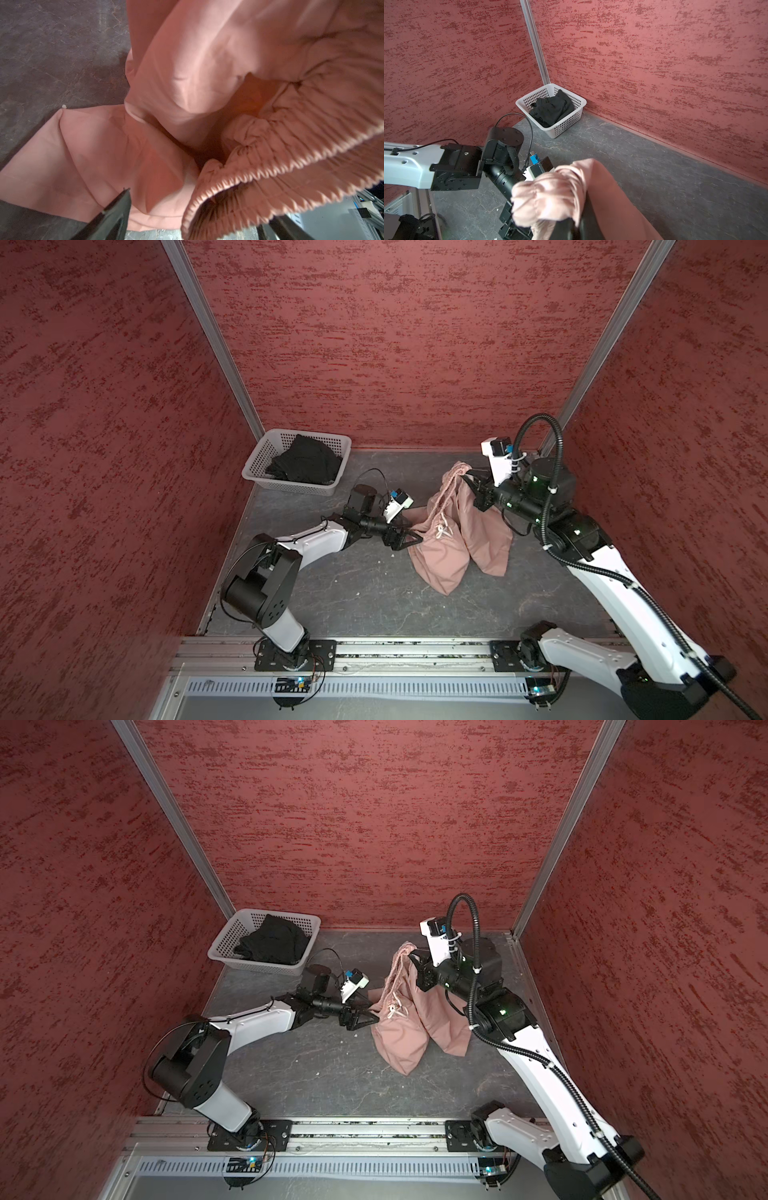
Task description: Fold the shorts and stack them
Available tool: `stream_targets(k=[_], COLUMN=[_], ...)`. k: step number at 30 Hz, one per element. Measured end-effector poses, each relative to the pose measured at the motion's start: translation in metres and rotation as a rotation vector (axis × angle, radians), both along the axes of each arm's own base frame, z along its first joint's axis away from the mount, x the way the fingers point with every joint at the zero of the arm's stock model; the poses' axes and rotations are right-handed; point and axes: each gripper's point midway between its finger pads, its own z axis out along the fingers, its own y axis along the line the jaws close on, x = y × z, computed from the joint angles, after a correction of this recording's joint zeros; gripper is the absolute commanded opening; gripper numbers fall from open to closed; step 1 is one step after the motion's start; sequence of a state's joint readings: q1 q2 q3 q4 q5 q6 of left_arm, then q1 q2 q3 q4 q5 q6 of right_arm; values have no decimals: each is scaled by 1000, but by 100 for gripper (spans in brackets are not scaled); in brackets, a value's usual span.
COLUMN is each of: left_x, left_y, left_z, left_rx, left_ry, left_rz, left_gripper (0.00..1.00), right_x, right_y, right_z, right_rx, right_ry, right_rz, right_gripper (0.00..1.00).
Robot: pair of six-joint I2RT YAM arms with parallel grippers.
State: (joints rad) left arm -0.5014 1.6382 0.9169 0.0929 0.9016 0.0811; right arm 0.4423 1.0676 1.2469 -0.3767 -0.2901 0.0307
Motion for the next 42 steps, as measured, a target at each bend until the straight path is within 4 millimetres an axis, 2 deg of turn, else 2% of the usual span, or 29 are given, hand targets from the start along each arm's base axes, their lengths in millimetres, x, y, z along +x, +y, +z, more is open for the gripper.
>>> stream_targets(k=[2, 4, 7, 8, 9, 14, 19, 22, 25, 30, 33, 35, 38, 40, 42], left_x=[3, 4, 4, 4, 3, -2, -5, -1, -6, -37, -51, -55, -55, -46, -36], left_y=[-2, -3, -6, -6, -6, 3, 22, 35, 48, 76, 108, 127, 143, 146, 146], left_z=[2, 5, 12, 15, 18, 49, 107, 152, 201, 291, 338, 355, 365, 359, 345], left_rx=[-7, -18, -32, -35, -39, -37, -2, 41, 104, 187, 206, 240, 296, 346, 405], left_ry=[-3, 0, -5, -4, -5, -60, -159, -221, -291, -404, -463, -480, -483, -467, -433], left_rz=[-1, -1, -5, -4, -1, 44, 150, 242, 340, 478, 584, 650, 706, 727, 729], left_gripper=[65, 58, 29, 2, 0, 0, 0, 0, 0, 0, 0, 0, 0, 0, 0], right_x=[0, 0, 1, 1, 1, 4, 0, -7, -19, -47, -61, -70, -79, -80, -76], right_y=[0, 0, -1, -1, -2, -9, -22, -32, -42, -61, -76, -84, -91, -94, -95], right_z=[0, 1, 2, 3, 3, 3, 10, 25, 49, 94, 120, 133, 145, 146, 138], right_rx=[1, 3, 7, 9, 10, 5, -10, -15, -6, 10, 11, 3, -9, -27, -50], right_ry=[-1, -4, -5, -7, -8, -10, -34, -70, -118, -196, -246, -263, -276, -267, -242], right_rz=[0, 1, -2, -4, -8, -40, -87, -118, -139, -178, -224, -250, -265, -278, -291], right_gripper=[0, 0, 0, 0, 0, 0, 0, 0, 0, 0, 0, 0, 0, 0, 0])
